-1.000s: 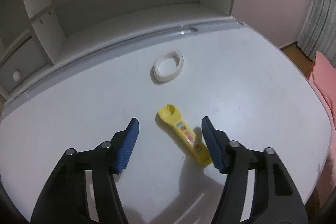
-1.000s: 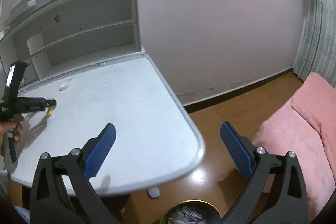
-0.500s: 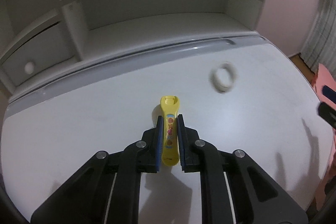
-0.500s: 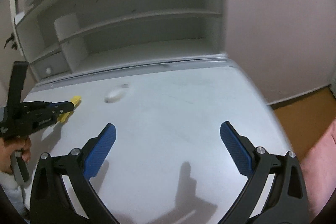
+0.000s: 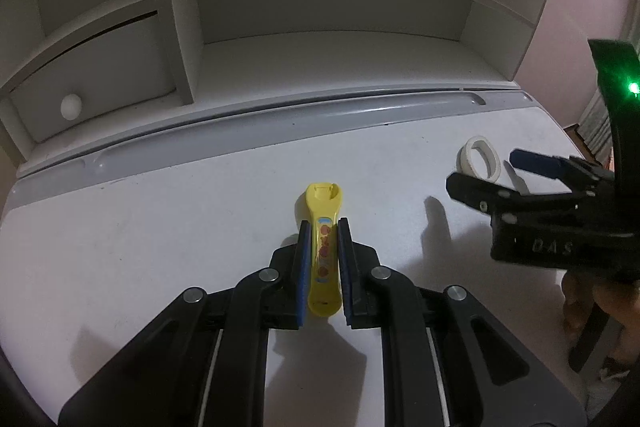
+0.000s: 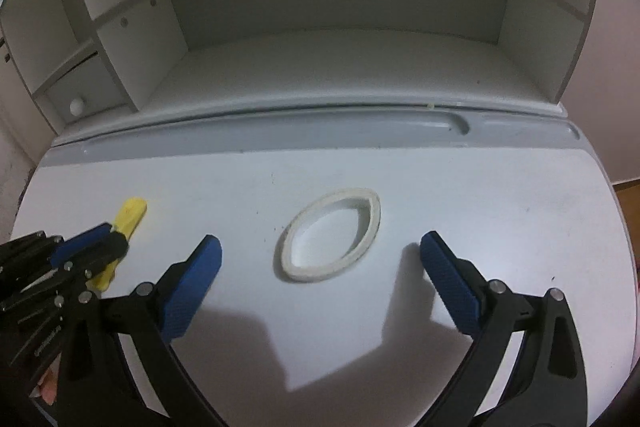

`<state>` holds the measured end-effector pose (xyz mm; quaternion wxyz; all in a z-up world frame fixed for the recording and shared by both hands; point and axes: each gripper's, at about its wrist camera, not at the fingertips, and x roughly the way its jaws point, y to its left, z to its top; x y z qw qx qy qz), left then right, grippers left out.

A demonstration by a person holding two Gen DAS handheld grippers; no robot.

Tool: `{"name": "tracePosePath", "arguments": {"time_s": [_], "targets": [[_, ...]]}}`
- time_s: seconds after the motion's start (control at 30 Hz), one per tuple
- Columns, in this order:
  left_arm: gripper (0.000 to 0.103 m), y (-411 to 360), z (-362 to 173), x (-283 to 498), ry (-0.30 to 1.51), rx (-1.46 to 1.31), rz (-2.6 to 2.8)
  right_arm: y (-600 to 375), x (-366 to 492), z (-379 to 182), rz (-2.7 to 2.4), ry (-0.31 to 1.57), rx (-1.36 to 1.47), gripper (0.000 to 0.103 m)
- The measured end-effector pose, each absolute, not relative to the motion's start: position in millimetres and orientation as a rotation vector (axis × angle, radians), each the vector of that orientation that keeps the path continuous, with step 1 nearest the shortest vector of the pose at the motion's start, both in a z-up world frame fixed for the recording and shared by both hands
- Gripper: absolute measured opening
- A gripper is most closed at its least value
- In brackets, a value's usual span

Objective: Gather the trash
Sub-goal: 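Grasp the yellow toy with the left tool while the right tool grasps the white tape roll, then carry both items over the bin and open both tools to drop them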

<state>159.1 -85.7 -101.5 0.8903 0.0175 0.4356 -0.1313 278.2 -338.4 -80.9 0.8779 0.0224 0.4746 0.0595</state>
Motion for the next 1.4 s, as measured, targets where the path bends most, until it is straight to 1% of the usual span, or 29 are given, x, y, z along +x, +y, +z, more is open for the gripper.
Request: {"name": "tracePosePath", "arguments": {"time_s": [0.03,0.07,0.1,0.13,0.17,0.2,0.73,0.8,0.9,1.0,1.07,1.13,1.2,1.3,1.37,1.4], "targets": [[0.012,-86,-102,160,0.905,0.038,-0.275,-340,279,-83,0.122,0.999,0.046,0.092],[0.012,-87,-102,159,0.905,0.038,-0.276,-339,279,-83,0.116,0.997,0.026,0.086],[0.012,-87,-101,159,0.904,0.038,-0.276,-337,282,-83,0.106,0.996,0.002,0.074],[0.012,-85,-100,159,0.898,0.036,-0.273,-338,280,-82,0.110,0.988,-0.015,0.068],[0.012,-84,-99,158,0.889,0.031,-0.270,-338,279,-81,0.119,0.980,-0.022,0.055],[0.012,-83,-98,157,0.883,0.027,-0.267,-339,277,-80,0.126,0.980,-0.026,0.047],[0.012,-82,-88,147,0.866,0.024,-0.295,-352,256,-77,0.176,0.969,-0.014,0.046],[0.012,-89,-75,139,0.847,0.028,-0.323,-363,246,-63,0.197,0.947,0.034,0.045],[0.012,-109,-44,124,0.789,0.045,-0.370,-394,212,-24,0.193,0.860,0.073,0.045],[0.012,-151,-14,101,0.729,0.090,-0.463,-435,172,8,0.171,0.793,0.120,0.045],[0.012,-194,4,75,0.685,0.152,-0.541,-468,134,29,0.134,0.737,0.148,0.045],[0.012,-246,18,40,0.650,0.198,-0.673,-510,82,50,0.070,0.677,0.185,0.045],[0.012,-286,22,10,0.638,0.231,-0.798,-553,31,59,-0.017,0.645,0.216,0.045],[0.012,-360,9,-51,0.667,0.308,-1.025,-621,-41,48,-0.149,0.667,0.303,0.046],[0.012,-405,-21,-92,0.727,0.386,-1.145,-660,-79,21,-0.227,0.731,0.384,0.046],[0.012,-421,-38,-106,0.767,0.412,-1.189,-679,-98,-6,-0.247,0.794,0.447,0.046]]}}
